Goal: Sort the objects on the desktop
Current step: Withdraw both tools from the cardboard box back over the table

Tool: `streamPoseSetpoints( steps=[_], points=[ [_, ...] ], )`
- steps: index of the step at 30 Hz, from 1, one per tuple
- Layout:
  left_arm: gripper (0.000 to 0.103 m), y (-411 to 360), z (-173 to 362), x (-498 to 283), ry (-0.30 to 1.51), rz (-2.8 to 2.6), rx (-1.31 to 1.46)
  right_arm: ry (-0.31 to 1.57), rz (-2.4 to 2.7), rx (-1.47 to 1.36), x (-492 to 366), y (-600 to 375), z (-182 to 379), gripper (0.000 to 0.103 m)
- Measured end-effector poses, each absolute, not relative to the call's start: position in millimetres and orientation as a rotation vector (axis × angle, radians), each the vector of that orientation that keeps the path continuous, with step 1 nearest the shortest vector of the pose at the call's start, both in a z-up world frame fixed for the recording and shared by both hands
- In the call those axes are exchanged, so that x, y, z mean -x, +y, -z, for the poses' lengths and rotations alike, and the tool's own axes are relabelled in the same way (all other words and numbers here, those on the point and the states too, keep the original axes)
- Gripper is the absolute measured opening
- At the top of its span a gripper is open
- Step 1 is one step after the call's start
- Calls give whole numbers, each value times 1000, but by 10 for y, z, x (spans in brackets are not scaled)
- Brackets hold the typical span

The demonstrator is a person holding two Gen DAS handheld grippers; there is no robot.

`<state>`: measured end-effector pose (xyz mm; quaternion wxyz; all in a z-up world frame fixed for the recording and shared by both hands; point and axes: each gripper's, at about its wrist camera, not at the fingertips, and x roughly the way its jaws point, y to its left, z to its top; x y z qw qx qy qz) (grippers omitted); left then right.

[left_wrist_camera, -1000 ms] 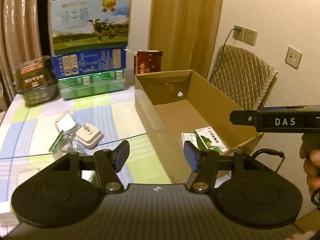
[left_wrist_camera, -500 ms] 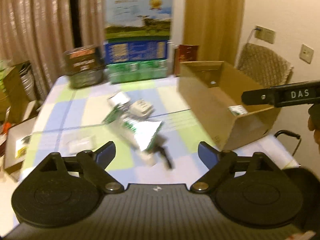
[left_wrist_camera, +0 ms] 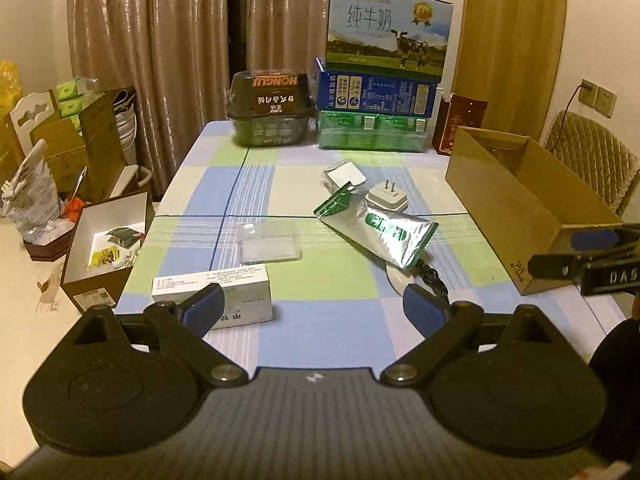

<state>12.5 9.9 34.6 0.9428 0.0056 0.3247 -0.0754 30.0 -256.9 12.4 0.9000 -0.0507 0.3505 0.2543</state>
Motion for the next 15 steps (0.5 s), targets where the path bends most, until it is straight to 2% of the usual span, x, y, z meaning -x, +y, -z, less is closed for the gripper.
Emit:
streamPoseSetpoints(
  steps=[15],
  points=[
    [94, 21, -84, -279, 682, 138, 1, 765, -506, 87, -433, -2579, 237, 95]
  ],
)
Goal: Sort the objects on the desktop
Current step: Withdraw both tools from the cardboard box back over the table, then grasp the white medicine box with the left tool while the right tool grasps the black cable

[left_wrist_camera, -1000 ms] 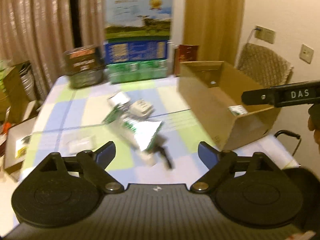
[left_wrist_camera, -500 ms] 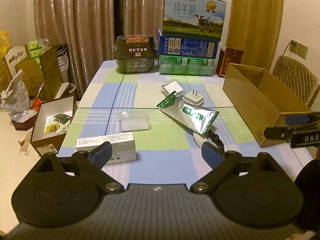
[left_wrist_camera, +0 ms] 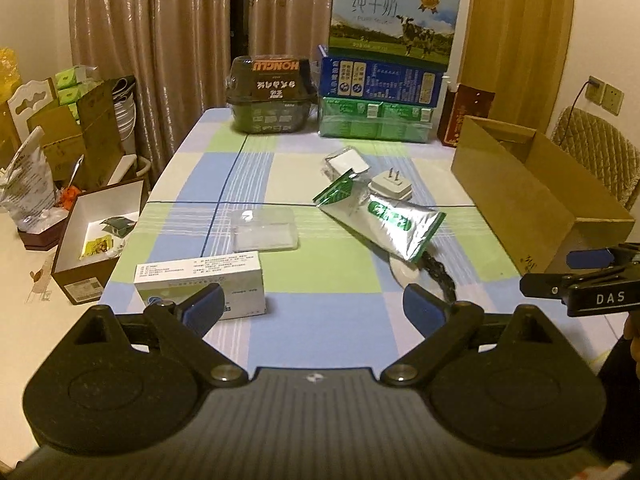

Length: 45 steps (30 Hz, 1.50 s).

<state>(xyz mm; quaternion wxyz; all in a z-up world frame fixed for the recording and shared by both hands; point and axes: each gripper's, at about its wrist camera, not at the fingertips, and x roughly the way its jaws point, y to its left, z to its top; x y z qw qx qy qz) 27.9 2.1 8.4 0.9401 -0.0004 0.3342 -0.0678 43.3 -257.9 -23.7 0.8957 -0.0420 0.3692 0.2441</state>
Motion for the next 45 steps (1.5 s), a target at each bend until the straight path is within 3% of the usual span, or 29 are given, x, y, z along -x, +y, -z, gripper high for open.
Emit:
streamPoseSetpoints(
  steps=[11, 19, 23, 29, 41, 45],
  points=[
    [94, 115, 55, -444, 732, 153, -53, 786, -557, 130, -552, -2434, 400, 95],
    [93, 251, 33, -690, 755, 262, -317, 824, -584, 199, -774, -2336, 440, 94],
    [93, 395, 53, -882, 763, 360, -459, 862, -602, 253, -926, -2240, 506, 83],
    [91, 529, 200, -1192, 816, 477, -637, 899, -647, 315, -1047, -2078, 590, 76],
    [64, 621, 594, -1540, 945, 609, -741, 958, -694, 471, -1193, -1794, 828, 75],
    [41, 614, 650, -1588, 968, 621, -756, 982, -679, 493, -1259, -1810, 885, 75]
  ],
)
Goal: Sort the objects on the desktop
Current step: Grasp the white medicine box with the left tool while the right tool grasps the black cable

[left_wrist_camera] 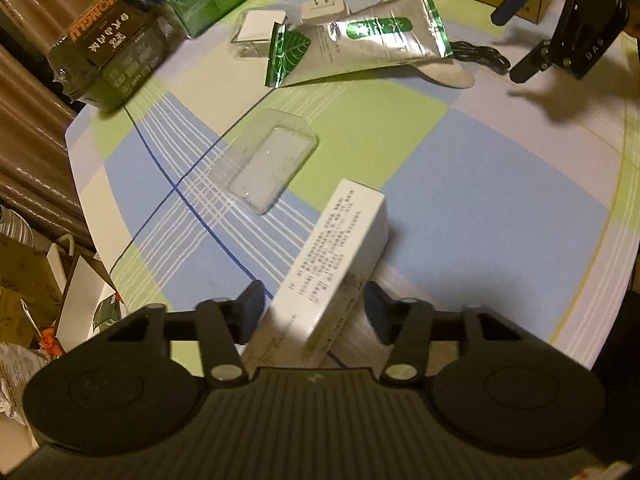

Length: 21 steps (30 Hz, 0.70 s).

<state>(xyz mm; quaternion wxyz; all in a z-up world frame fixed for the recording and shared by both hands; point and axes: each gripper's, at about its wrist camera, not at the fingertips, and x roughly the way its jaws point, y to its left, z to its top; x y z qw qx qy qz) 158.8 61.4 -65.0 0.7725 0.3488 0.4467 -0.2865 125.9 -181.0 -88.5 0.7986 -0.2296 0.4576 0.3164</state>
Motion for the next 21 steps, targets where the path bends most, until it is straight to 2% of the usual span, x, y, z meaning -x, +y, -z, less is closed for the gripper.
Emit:
streamPoseSetpoints(
  steps=[2, 4, 8, 12, 14, 15, 17, 19, 21],
  points=[
    [37, 601, 653, -1600, 991, 639, -745, 993, -665, 492, -1300, -1832, 909, 74],
    [26, 568, 652, -1614, 1018, 639, -726, 1003, -647, 482, -1349, -1853, 927, 72],
    [21, 452, 621, -1647, 1058, 618, -647, 1033, -605, 426, -1462, -1899, 960, 60],
    [20, 325, 559, -1714, 1077, 586, -496, 1052, -582, 359, -1538, -1913, 992, 49],
    [20, 221, 548, -1723, 1076, 578, -452, 1056, -570, 344, -1552, -1900, 1017, 35],
    [20, 164, 544, -1716, 1075, 577, -440, 1052, -573, 331, -1551, -1903, 1017, 32],
    [20, 49, 550, -1700, 1076, 570, -417, 1047, -571, 326, -1527, -1898, 1011, 14],
    [20, -43, 561, -1673, 1073, 565, -399, 1037, -555, 336, -1493, -1904, 1006, 10],
    [20, -134, 571, -1642, 1073, 558, -379, 1042, -544, 307, -1453, -1965, 998, 9]
  ],
)
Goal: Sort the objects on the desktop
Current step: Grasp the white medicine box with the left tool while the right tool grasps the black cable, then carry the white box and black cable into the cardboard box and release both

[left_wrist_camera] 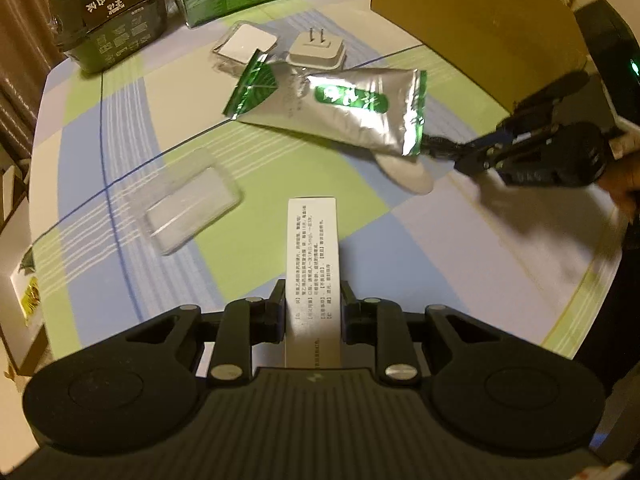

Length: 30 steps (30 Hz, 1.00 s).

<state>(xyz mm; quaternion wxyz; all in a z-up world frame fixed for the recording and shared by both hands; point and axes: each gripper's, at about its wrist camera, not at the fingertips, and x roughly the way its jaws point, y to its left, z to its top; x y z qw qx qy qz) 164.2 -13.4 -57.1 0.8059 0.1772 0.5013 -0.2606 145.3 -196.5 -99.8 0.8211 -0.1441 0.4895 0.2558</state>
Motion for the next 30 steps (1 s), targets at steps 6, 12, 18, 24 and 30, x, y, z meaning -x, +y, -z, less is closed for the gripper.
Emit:
streamPoseSetpoints(
  steps=[6, 12, 18, 24, 30],
  points=[
    [20, -351, 571, -1488, 1066, 561, -320, 1033, -496, 191, -1220, -2218, 881, 9],
    [20, -535, 486, -1343, 1055, 558, -297, 1008, -487, 113, -969, -2396, 687, 9],
    [20, -712, 345, -1215, 1037, 542, -283, 966, -483, 72, -758, -2542, 460, 9],
    [20, -927, 174, -1070, 1010, 545, -276, 913, -465, 41, -625, -2743, 219, 9],
    [20, -1189, -18, -968, 981, 558, -266, 847, -429, 31, -506, -3016, -43, 9]
  ],
)
